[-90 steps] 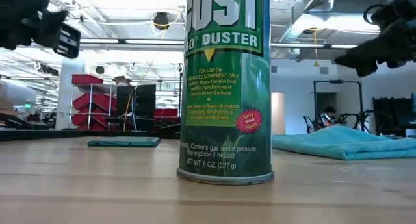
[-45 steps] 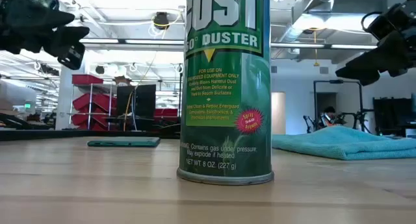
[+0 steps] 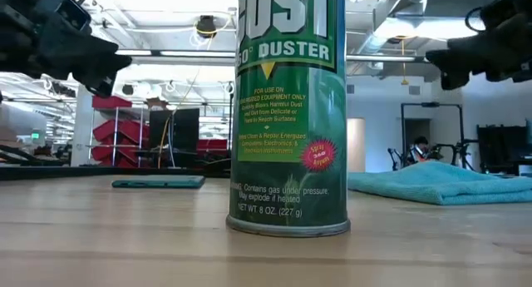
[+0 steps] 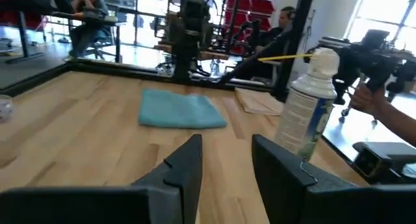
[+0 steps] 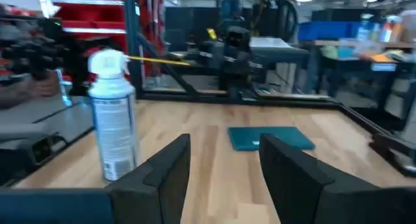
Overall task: Apply microfiber cloth
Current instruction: Return to Home Position
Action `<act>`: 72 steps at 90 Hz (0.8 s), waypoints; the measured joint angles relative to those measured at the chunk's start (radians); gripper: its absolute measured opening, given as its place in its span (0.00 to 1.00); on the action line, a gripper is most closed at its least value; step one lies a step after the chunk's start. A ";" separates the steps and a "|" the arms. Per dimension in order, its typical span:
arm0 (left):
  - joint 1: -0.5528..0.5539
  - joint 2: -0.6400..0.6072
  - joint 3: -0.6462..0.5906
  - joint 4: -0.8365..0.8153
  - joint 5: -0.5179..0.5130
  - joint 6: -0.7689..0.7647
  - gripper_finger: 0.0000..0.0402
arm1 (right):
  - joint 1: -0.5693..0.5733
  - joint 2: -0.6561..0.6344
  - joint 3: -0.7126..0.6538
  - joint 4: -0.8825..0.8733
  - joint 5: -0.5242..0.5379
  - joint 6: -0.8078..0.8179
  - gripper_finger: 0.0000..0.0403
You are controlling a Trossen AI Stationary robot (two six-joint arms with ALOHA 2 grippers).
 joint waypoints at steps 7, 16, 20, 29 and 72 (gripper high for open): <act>0.024 0.000 0.000 0.004 0.029 0.013 0.27 | -0.020 0.024 0.000 0.000 -0.002 0.017 0.42; 0.049 -0.002 0.000 0.004 0.034 0.018 0.27 | -0.033 0.061 0.000 -0.001 -0.003 0.020 0.42; 0.059 -0.002 0.000 0.004 0.034 0.014 0.27 | -0.036 0.071 0.000 -0.001 -0.004 0.020 0.42; 0.074 -0.001 0.000 0.004 0.019 0.002 0.27 | -0.039 0.089 0.000 -0.001 -0.005 0.020 0.42; 0.077 -0.001 0.000 0.006 -0.051 -0.020 0.27 | -0.038 0.091 -0.001 0.007 -0.010 0.020 0.42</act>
